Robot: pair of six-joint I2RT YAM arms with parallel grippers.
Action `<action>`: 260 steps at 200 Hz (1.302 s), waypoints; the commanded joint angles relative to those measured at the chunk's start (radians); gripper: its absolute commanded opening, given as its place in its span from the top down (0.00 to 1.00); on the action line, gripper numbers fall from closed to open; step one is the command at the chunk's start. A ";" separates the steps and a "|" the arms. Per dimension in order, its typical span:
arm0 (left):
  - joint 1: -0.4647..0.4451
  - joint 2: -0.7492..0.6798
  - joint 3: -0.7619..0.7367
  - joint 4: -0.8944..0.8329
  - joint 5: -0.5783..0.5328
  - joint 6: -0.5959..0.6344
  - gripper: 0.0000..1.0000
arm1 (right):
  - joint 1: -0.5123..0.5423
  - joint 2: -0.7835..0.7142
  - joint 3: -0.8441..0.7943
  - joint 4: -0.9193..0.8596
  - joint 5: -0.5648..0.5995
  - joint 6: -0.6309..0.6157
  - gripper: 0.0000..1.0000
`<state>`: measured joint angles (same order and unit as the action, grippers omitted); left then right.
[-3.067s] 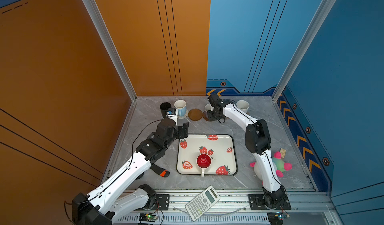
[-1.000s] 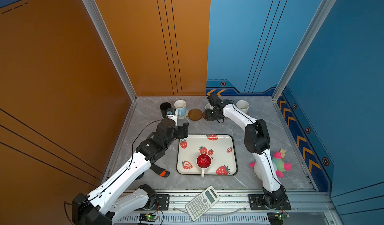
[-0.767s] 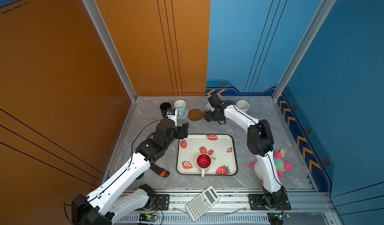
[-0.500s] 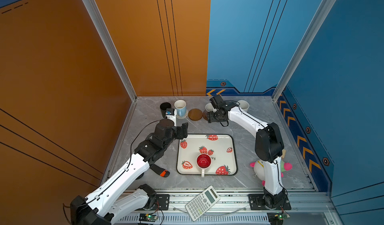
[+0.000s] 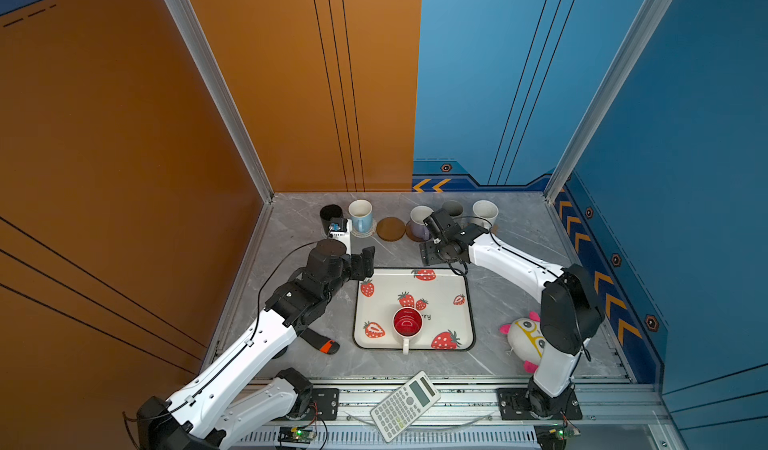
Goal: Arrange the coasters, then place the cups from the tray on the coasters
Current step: 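Open the right gripper and raise it off the purple-handled mug, then move the left gripper over the red-lined mug while the right draws back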
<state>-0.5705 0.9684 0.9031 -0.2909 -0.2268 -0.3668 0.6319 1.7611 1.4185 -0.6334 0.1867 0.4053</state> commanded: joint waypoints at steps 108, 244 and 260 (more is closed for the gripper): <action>-0.072 0.022 0.045 -0.017 -0.002 -0.058 0.19 | 0.103 -0.355 -0.145 0.276 0.227 0.099 0.07; -0.151 0.107 0.120 -0.017 -0.033 -0.054 0.19 | 0.258 -0.395 -0.376 0.693 0.590 0.072 0.00; -0.154 0.112 0.120 -0.017 -0.035 -0.054 0.19 | 0.260 -0.400 -0.395 0.716 0.620 0.101 0.00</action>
<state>-0.7101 1.0740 0.9833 -0.3054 -0.2394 -0.4160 0.8848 1.3598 1.0473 0.0307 0.6979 0.4728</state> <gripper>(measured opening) 0.808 0.997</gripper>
